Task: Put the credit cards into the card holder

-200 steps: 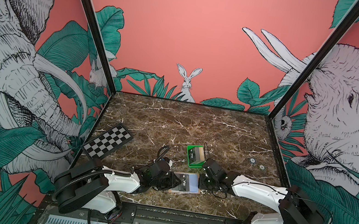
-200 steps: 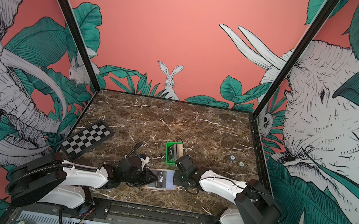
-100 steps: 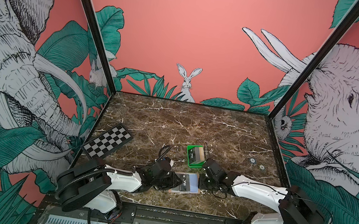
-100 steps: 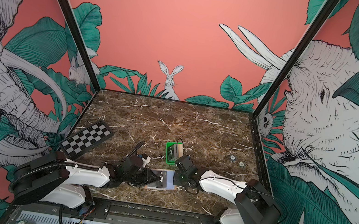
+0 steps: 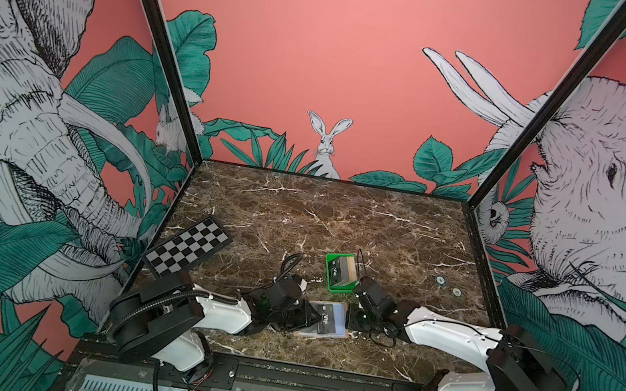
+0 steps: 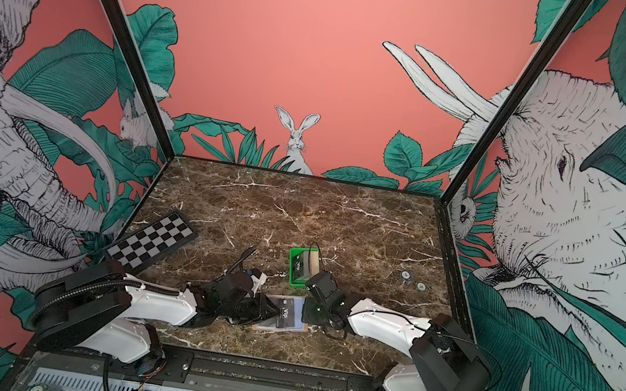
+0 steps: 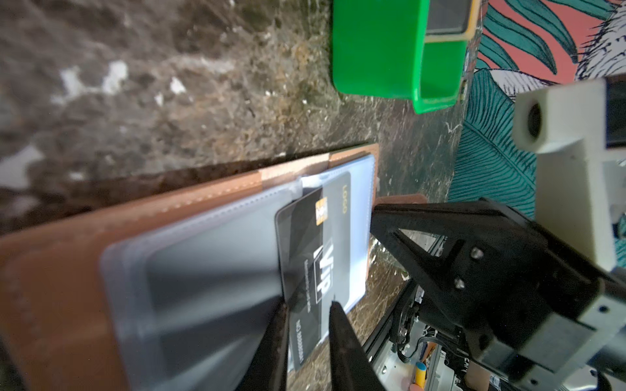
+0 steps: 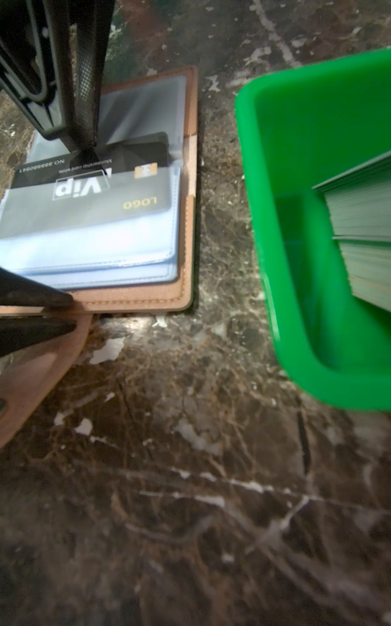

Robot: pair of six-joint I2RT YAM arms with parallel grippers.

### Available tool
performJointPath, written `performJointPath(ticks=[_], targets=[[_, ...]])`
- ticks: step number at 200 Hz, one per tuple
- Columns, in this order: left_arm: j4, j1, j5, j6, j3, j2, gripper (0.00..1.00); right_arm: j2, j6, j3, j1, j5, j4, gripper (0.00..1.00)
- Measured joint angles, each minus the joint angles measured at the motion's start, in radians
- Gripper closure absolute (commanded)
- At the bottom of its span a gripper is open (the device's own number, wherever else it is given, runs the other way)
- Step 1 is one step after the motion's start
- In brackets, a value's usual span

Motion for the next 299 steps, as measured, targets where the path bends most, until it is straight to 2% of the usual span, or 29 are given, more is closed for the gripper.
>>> performJointPath(ticks=[82, 169, 299], targets=[[-0.001, -0.001, 0.002, 0.01, 0.004, 0.002, 0.76, 0.0, 0.0, 0.0, 0.0, 0.0, 0.001, 0.9], [-0.19, -0.002, -0.026, 0.051, 0.005, -0.137, 0.75, 0.0, 0.0, 0.0, 0.0, -0.001, 0.002, 0.9], [-0.214, -0.002, -0.013, 0.06, 0.005, -0.121, 0.72, -0.001, 0.0, -0.004, 0.0, 0.0, 0.009, 0.91]])
